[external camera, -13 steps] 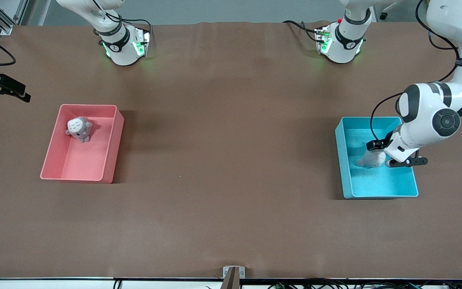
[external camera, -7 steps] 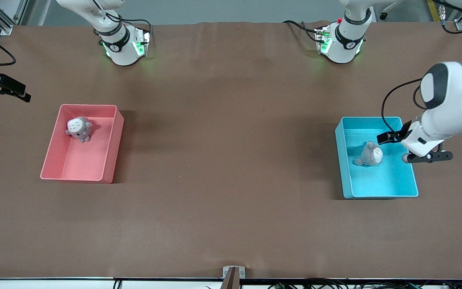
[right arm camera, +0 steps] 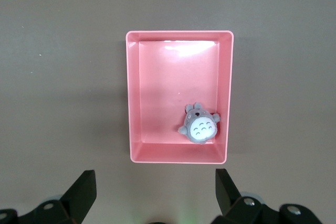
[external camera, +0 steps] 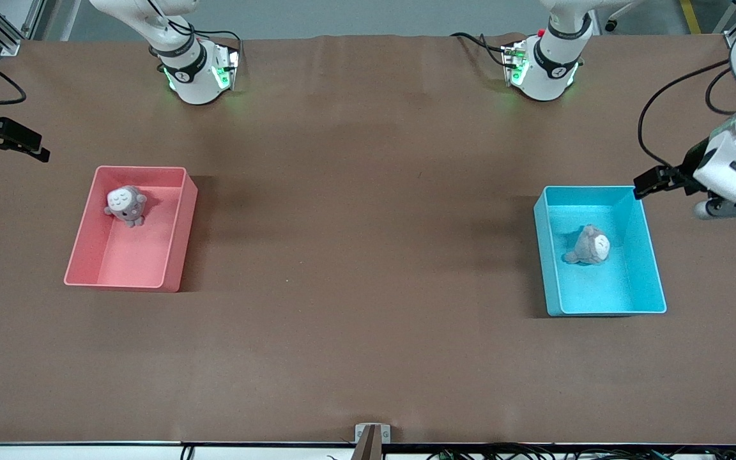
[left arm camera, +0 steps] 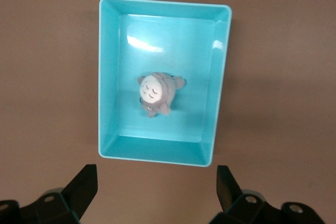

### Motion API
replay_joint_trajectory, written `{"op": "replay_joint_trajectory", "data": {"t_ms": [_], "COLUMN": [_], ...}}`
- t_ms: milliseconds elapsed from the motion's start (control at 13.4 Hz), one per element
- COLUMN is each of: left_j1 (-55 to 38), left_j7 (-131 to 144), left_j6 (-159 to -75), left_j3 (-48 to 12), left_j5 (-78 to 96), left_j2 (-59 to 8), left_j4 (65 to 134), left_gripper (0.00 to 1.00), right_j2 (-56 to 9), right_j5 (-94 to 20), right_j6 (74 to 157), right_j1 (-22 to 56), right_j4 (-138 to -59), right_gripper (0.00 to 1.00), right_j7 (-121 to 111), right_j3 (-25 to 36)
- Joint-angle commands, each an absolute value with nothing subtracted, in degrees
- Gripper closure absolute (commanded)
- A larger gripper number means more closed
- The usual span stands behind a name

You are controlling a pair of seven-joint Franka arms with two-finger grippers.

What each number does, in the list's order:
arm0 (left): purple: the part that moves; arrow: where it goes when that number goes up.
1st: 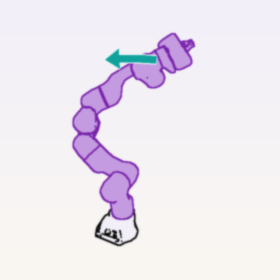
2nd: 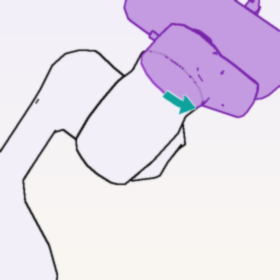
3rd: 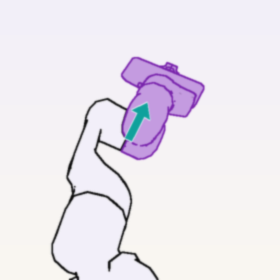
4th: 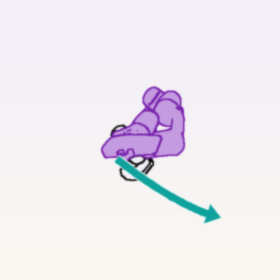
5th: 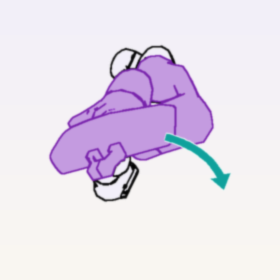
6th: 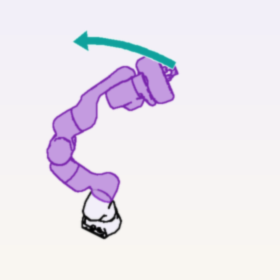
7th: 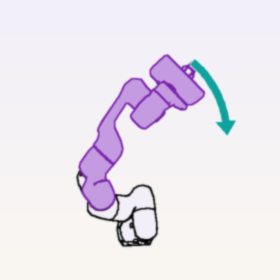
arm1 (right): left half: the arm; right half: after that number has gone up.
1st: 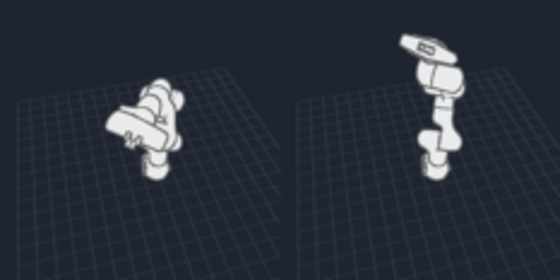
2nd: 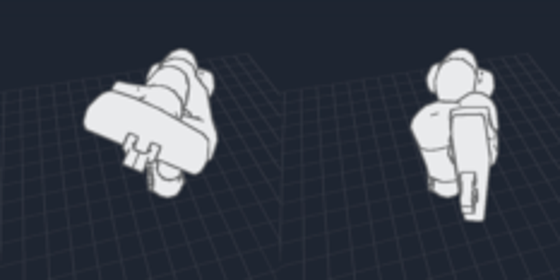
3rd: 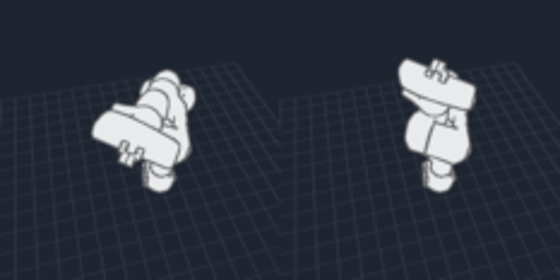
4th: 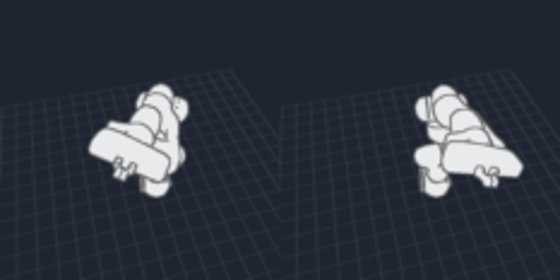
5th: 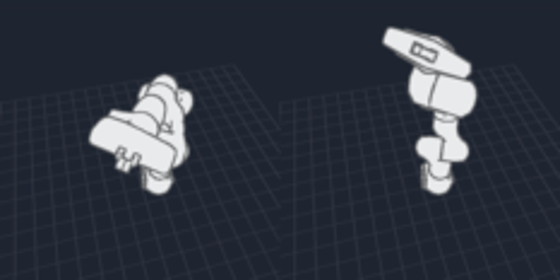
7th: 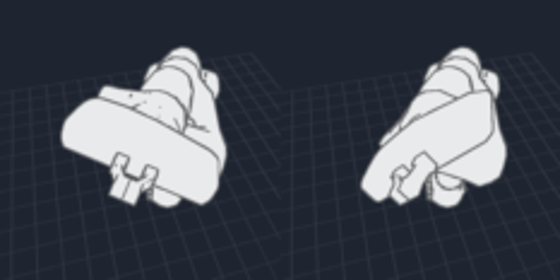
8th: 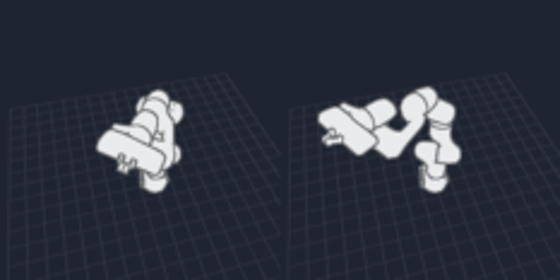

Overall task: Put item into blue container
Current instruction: 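Open the left gripper and raise it out of the blue box, then lower the right gripper into the pink box over the second plush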

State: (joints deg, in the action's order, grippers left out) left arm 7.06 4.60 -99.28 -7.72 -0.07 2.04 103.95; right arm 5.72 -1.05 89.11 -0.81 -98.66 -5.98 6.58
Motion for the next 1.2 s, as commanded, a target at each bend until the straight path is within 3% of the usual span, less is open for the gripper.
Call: {"op": "replay_joint_trajectory", "data": {"t_ms": [0,299,598,1121], "left_j1": [7.47,7.47,7.47,7.38], "left_j7": [5.01,5.18,5.19,4.75], "left_j6": [-94.32,-89.57,-89.30,-89.30], "left_j3": [-8.35,-9.23,-9.40,-9.32], "left_j5": [2.28,2.29,2.29,3.08], "left_j2": [2.64,2.72,3.43,3.34], "left_j4": [99.16,93.26,92.81,89.91], "left_gripper": [0.00,0.00,0.00,0.00], "right_j2": [7.38,7.30,6.42,-4.63], "right_j5": [-0.79,-0.79,-0.09,0.09], "right_j6": [89.12,88.86,88.94,91.15], "right_j1": [-0.79,-0.70,-0.35,-6.15], "right_j4": [-100.11,-100.11,-97.57,-95.45], "right_gripper": [0.00,0.00,0.00,0.00], "right_j7": [-5.89,-5.89,-6.06,-7.82], "right_j3": [6.33,6.24,6.06,6.50]}}
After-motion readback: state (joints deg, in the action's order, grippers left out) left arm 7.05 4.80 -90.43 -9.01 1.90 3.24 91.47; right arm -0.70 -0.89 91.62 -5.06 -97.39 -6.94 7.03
